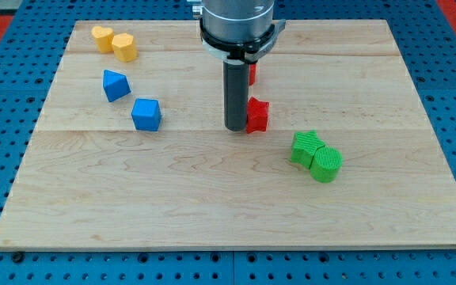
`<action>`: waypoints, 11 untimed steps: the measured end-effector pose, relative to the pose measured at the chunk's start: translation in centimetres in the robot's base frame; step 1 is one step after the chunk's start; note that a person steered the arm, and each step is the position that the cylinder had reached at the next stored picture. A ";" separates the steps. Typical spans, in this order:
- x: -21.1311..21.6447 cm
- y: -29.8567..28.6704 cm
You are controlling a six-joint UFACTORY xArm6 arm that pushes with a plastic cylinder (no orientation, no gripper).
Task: Slide the yellow hexagon to top center
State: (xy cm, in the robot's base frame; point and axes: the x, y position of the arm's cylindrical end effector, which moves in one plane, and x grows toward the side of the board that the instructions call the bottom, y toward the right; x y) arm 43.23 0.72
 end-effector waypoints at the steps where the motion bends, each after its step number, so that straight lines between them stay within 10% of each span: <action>1: -1.4 -0.2; 5: -15.4 -23.6; 8: -17.1 -4.2; 10: -19.8 -12.0; 11: -21.0 -6.3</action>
